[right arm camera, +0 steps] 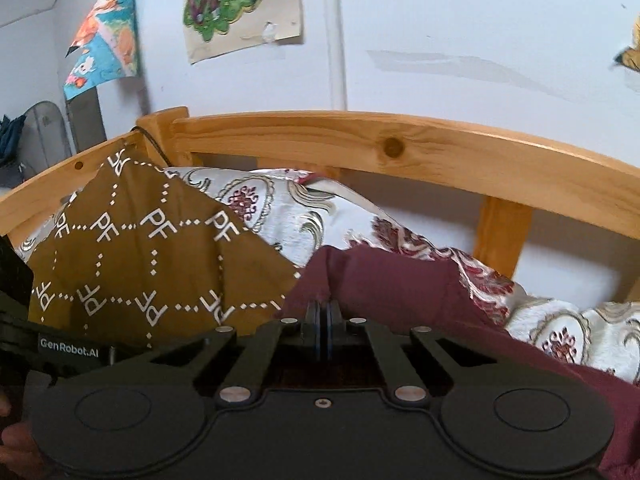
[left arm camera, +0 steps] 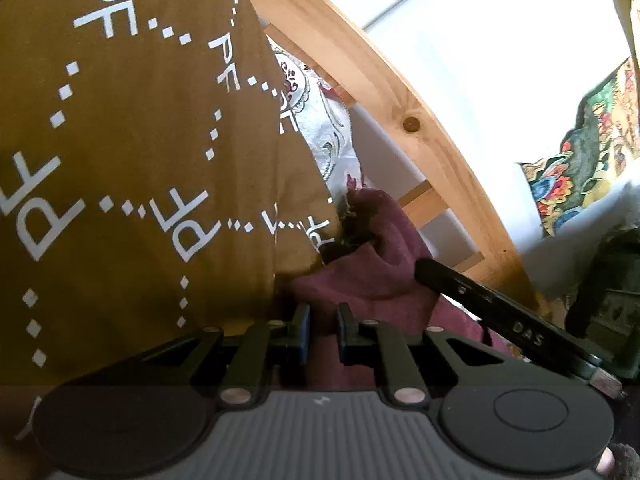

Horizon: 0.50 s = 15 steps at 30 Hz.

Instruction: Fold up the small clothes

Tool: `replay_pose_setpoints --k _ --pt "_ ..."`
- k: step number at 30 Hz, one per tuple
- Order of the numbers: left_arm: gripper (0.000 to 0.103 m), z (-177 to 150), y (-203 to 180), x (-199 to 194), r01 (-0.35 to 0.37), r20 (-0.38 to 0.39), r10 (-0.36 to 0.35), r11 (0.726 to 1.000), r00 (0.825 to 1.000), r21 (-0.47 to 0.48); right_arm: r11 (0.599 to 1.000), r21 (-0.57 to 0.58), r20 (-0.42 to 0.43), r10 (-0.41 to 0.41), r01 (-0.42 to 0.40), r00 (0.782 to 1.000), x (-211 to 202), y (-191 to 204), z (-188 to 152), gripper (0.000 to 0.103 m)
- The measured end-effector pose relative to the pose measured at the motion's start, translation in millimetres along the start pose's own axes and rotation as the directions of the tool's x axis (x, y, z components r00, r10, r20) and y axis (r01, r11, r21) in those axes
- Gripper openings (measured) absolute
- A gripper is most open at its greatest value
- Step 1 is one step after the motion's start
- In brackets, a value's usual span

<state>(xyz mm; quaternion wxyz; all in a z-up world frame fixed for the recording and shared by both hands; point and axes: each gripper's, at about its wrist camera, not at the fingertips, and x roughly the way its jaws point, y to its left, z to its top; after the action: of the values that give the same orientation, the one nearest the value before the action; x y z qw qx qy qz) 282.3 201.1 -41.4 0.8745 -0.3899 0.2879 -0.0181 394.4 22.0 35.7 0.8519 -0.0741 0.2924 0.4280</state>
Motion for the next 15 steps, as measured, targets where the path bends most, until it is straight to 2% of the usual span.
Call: replay_pose_setpoints --k 1,4,9,12,15 --pt "0.001 -2 0 -3 -0.004 0.004 0.004 1.0 1.0 0.005 1.0 0.006 0.0 0.003 -0.003 1.0 -1 -2 -1 0.002" --pt "0.0 -4 -4 -12 -0.038 0.079 0.037 0.999 0.996 0.017 1.0 0.006 0.01 0.01 -0.01 1.0 -3 0 -2 0.002" --pt "0.0 -7 -8 -42 -0.115 0.225 0.11 0.993 0.968 0.007 0.999 -0.03 0.073 0.041 -0.039 0.997 -4 14 9 0.002" --pt "0.0 -9 -9 -52 -0.165 0.264 0.16 0.986 0.951 -0.004 0.996 -0.06 0.123 0.075 -0.068 0.99 4 29 21 0.002" --pt "0.0 -7 1 -51 -0.197 0.245 0.202 0.979 0.948 -0.044 0.991 -0.117 0.129 0.086 -0.071 0.988 23 50 30 0.002"
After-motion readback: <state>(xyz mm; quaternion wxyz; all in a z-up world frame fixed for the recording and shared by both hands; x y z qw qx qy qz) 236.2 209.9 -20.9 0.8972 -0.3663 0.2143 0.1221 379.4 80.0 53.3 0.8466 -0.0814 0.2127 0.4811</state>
